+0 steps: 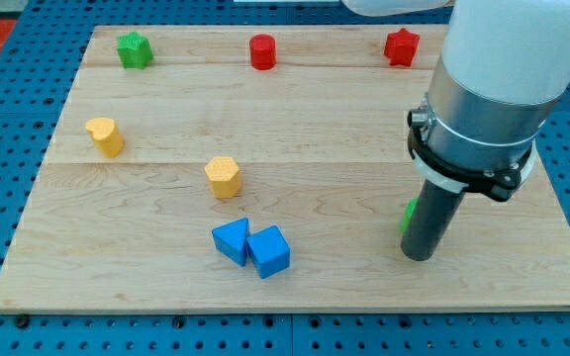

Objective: Place the green circle towards top right diagonal to the triangle

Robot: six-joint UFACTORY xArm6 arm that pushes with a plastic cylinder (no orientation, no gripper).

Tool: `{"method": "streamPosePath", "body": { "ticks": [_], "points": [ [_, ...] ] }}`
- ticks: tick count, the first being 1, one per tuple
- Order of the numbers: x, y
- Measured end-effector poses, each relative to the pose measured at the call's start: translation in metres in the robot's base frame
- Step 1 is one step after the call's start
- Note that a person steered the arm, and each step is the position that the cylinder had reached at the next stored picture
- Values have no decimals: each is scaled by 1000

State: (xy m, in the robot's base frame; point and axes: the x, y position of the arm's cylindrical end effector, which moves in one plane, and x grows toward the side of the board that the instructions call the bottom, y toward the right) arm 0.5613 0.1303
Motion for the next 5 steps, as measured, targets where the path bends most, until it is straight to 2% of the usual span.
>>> {"method": "streamPosePath", "body": {
  "ticks": [5],
  "points": [
    [-2, 19]
  ]
}}
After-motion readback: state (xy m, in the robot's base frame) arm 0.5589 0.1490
